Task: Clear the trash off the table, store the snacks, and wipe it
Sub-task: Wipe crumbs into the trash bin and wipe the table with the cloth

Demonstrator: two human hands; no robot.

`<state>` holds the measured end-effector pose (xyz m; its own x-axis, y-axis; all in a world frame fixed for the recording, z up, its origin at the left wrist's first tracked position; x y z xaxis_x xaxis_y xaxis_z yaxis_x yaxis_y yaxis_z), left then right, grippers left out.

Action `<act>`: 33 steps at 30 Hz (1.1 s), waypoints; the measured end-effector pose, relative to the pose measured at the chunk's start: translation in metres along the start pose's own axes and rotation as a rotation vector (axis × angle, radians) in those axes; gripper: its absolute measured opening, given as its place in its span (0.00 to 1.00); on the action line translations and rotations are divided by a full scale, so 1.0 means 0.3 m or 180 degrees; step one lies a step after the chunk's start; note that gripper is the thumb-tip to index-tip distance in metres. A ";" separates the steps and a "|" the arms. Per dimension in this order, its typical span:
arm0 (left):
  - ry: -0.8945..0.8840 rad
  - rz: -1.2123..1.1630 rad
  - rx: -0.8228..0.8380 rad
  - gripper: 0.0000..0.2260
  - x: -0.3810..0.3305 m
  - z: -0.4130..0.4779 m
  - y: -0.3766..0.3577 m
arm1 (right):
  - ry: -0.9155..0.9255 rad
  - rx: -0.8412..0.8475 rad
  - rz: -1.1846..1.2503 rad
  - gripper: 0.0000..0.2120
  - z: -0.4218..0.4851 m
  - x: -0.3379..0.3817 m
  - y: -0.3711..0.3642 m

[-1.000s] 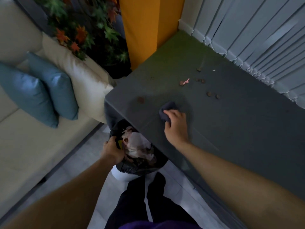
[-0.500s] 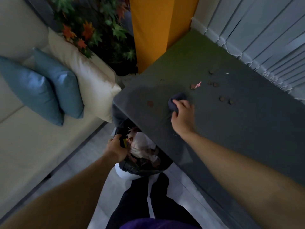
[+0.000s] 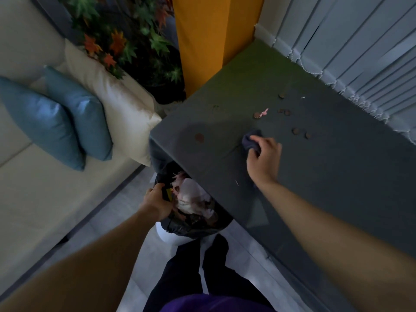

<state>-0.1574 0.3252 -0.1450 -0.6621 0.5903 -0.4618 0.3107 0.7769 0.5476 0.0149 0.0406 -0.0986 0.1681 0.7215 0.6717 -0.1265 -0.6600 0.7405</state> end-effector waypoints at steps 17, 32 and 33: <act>-0.0007 -0.0124 -0.0054 0.33 -0.014 -0.087 -0.100 | 0.0888 0.0922 -0.0307 0.19 -0.235 -0.081 -0.024; -0.0004 -0.0265 -0.0022 0.35 0.006 -0.123 -0.130 | 0.0859 0.1173 -0.0167 0.19 -0.441 -0.002 -0.076; -0.0017 -0.0263 -0.0030 0.34 0.004 -0.125 -0.131 | 0.0779 0.1252 -0.0307 0.20 -0.434 -0.011 -0.082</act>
<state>-0.1960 0.2871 -0.1410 -0.6815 0.5255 -0.5093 0.2489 0.8209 0.5140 -0.1099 0.0817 -0.1163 -0.0805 0.7803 0.6202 0.2663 -0.5828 0.7678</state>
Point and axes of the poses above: each hand's wrist, its own z-axis towards the middle knuckle, its own y-axis out of the back of the hand, x = y × z, the point moved 7 cm from there along z, towards the middle knuckle, and after that the axes turned 12 degrees about -y, right-handed, at the moved point
